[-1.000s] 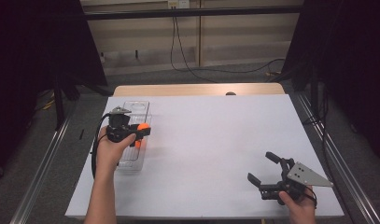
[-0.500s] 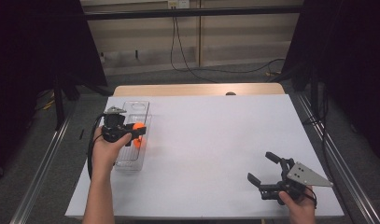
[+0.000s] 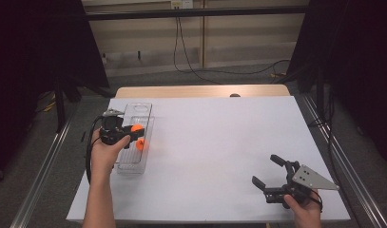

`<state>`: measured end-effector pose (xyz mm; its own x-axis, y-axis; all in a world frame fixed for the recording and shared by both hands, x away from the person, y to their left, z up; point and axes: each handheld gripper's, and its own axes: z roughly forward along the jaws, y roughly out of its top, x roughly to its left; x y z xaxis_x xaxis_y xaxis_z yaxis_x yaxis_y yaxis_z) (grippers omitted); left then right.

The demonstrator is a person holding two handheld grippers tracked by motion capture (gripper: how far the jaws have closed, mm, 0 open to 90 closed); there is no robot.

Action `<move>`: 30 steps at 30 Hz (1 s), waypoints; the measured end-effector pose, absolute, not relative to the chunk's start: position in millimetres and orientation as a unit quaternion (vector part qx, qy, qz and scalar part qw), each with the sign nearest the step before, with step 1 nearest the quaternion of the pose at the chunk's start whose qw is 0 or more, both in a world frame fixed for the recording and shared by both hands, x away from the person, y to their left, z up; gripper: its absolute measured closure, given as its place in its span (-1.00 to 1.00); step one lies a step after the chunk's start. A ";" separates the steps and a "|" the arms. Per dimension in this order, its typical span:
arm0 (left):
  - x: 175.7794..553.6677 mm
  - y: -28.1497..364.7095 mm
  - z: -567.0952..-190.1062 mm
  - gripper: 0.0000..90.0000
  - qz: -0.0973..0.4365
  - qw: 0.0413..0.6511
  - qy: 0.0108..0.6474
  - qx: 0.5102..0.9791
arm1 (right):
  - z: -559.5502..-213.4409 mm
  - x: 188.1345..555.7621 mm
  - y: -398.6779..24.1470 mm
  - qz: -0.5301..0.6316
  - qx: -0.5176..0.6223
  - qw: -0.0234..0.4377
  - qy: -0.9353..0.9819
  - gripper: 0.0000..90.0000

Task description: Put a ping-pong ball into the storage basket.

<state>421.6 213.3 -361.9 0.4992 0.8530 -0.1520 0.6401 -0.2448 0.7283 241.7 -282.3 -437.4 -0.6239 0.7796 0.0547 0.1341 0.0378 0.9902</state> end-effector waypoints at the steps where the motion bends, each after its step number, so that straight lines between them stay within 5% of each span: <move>1: 421.8 213.1 -362.7 0.13 0.141 0.381 0.482 0.776 | -437.4 241.7 -282.2 0.604 0.341 0.267 0.669 -0.96; 30: 427.8 225.2 -376.4 0.12 0.158 0.362 0.510 0.764 | -437.5 241.5 -281.9 0.604 0.342 0.266 0.669 -0.96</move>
<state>427.8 225.2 -376.4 0.4309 0.8933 -0.1279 0.6644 -0.2182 0.7148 241.5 -281.9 -437.5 -0.6249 0.7786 0.0577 0.1358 0.0356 0.9901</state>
